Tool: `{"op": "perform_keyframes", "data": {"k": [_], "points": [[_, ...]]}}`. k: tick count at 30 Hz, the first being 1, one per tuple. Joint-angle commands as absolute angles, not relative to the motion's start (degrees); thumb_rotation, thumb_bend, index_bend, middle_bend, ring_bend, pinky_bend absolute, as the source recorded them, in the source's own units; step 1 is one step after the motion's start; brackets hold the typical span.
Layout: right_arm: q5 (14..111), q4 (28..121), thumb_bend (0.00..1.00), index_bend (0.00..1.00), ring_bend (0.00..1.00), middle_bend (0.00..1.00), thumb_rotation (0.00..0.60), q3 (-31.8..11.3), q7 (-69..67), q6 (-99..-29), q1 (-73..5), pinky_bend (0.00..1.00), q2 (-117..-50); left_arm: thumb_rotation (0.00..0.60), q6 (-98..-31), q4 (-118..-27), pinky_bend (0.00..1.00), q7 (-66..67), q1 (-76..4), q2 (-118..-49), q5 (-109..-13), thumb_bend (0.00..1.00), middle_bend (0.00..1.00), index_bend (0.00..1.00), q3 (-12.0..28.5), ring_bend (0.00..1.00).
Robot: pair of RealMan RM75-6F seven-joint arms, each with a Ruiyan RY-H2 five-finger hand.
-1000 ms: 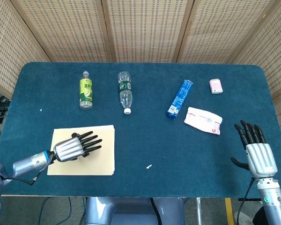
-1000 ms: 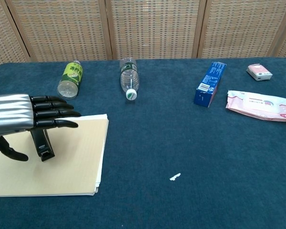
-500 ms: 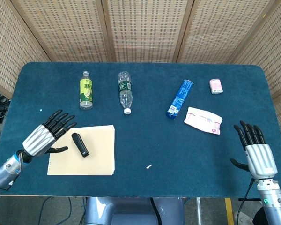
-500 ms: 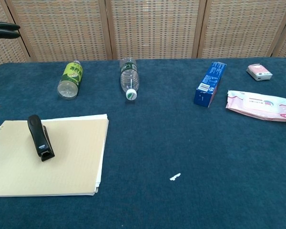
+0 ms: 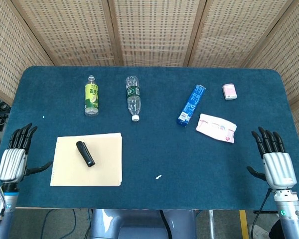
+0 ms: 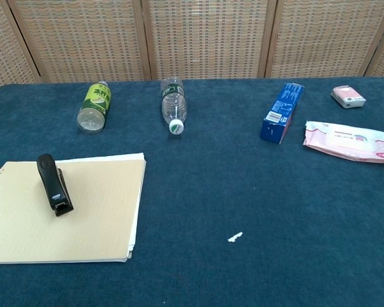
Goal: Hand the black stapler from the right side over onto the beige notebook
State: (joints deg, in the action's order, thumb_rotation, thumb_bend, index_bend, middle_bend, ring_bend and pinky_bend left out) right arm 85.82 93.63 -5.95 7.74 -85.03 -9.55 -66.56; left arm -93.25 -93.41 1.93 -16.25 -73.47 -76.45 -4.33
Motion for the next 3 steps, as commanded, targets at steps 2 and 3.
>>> {"op": "perform_keyframes", "data": {"k": [2,3], "points": [[85.8,93.7,0.00,0.00,0.00,0.00,0.600,-6.0,7.8,-85.1,-9.5,0.00,-66.6,0.600,-91.0,-93.7,0.00,3.0,-13.3,-71.1,-75.2,0.00,0.00,0.00,-2.3,0.00],[85.8,93.7,0.00,0.00,0.00,0.00,0.600,-6.0,7.9,-85.1,-9.5,0.00,-66.6,0.600,-90.8,-93.6,0.00,2.9,-13.3,-71.1,-75.3,0.00,0.00,0.00,-2.2,0.00]]}}
